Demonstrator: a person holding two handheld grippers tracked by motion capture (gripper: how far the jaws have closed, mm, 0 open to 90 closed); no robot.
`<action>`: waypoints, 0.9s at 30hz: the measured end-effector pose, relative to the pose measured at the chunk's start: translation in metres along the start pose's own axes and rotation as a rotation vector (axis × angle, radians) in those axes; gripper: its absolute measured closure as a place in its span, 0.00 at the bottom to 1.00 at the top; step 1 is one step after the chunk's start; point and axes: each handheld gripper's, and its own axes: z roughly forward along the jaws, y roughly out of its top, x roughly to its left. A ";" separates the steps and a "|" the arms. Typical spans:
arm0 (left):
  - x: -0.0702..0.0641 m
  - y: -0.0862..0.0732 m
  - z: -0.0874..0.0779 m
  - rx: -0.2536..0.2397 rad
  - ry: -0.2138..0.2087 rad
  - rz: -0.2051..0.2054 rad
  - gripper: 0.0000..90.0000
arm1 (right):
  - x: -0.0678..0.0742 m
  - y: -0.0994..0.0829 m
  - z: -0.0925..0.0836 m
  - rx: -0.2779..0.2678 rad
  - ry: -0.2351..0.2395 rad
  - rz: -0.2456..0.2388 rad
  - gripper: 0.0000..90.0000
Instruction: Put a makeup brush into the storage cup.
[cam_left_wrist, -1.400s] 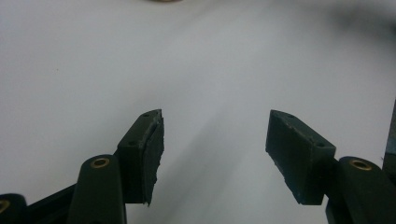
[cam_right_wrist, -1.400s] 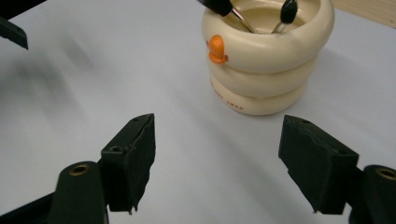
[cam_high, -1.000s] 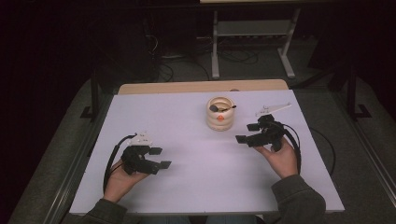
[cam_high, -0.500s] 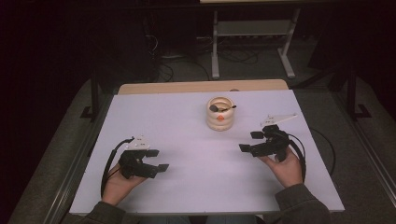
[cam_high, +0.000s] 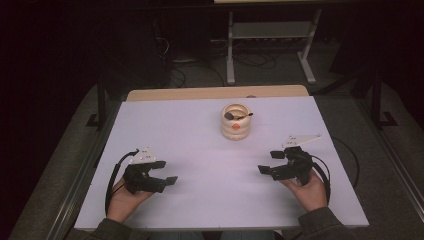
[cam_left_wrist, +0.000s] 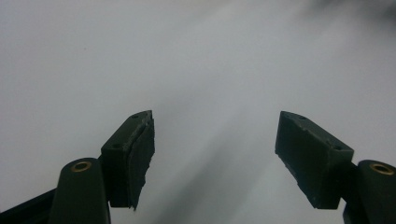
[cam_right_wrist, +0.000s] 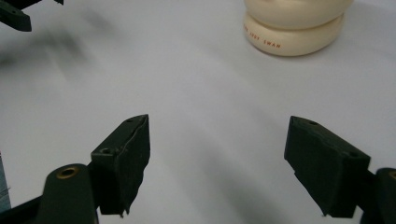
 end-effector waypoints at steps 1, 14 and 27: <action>0.000 -0.001 0.000 0.000 0.000 0.004 0.31 | 0.000 -0.002 0.000 -0.003 0.000 -0.001 0.24; -0.008 -0.012 -0.003 0.026 0.011 0.014 0.30 | 0.005 -0.020 -0.006 -0.002 0.001 0.010 0.23; -0.014 -0.025 -0.008 0.033 0.000 0.005 0.30 | 0.008 -0.031 -0.009 0.009 -0.010 0.011 0.21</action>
